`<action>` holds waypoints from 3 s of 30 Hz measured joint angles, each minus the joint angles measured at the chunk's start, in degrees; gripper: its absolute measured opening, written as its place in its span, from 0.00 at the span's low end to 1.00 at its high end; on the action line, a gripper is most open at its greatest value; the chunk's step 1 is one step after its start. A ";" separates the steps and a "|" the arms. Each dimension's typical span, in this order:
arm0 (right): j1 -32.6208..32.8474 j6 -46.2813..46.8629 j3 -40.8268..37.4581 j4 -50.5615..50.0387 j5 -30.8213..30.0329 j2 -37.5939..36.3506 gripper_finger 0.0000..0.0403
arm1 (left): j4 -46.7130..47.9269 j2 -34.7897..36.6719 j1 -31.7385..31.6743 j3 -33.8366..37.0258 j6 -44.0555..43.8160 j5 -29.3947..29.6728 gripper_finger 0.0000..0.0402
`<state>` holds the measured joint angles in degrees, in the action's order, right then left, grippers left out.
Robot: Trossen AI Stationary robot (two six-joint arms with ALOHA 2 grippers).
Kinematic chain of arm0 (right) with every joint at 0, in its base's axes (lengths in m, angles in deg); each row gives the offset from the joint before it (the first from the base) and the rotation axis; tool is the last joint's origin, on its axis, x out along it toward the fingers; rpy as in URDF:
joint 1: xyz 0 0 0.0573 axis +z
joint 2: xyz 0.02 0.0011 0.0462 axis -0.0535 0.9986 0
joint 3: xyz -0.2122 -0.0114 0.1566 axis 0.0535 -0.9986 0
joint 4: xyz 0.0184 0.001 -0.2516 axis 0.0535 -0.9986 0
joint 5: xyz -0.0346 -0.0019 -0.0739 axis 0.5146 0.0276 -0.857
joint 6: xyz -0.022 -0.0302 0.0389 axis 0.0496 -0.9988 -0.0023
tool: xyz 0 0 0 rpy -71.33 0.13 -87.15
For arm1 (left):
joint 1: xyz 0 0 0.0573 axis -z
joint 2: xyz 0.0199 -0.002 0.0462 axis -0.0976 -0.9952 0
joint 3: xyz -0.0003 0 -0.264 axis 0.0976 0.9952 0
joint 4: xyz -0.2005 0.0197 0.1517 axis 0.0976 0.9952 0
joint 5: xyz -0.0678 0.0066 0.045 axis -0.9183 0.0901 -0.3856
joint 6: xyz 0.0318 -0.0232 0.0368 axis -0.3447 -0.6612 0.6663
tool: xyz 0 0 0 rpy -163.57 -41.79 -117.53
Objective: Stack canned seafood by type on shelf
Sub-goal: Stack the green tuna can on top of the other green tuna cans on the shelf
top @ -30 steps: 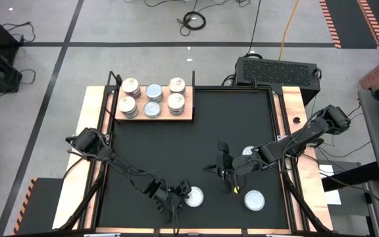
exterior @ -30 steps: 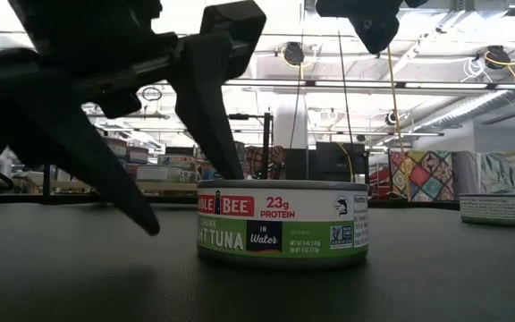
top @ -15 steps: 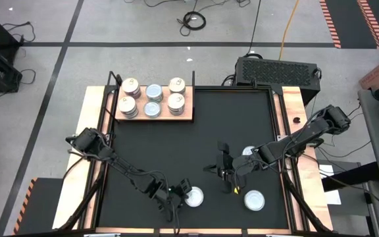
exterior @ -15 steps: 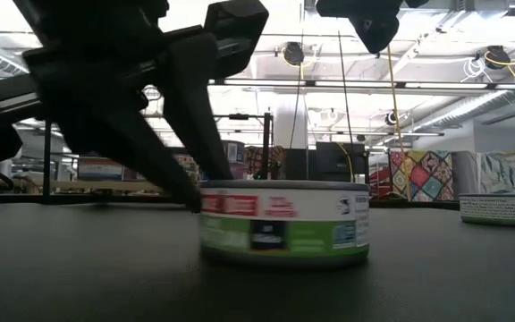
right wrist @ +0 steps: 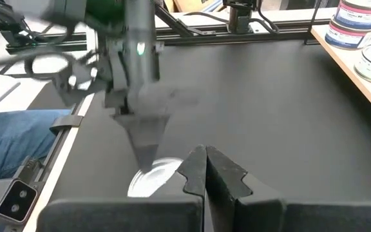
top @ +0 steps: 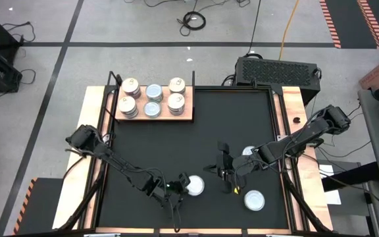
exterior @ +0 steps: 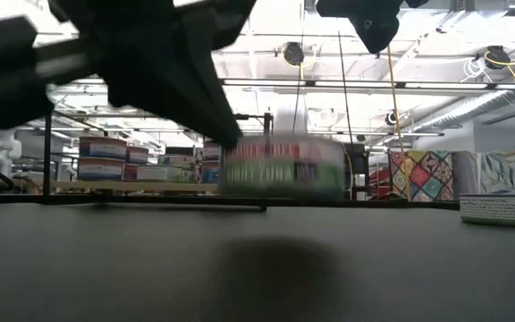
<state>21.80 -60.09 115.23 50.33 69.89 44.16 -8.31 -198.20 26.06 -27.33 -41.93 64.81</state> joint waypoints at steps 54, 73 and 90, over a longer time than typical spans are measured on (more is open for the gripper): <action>-0.01 0.69 0.00 -1.18 -1.23 0.00 0.00 | 21.84 44.31 -53.98 25.11 1.96 -3.51 0.00; -0.01 0.86 0.00 -1.21 -1.25 0.00 0.00 | 21.07 41.28 -54.14 25.11 1.89 -2.37 0.11; -0.02 0.86 0.00 -1.29 -1.25 0.00 0.00 | 21.85 42.68 -46.06 20.01 -1.65 1.02 0.16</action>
<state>21.78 -59.23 115.23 49.04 68.64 44.16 13.55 -155.52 -20.00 -7.32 -43.58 65.83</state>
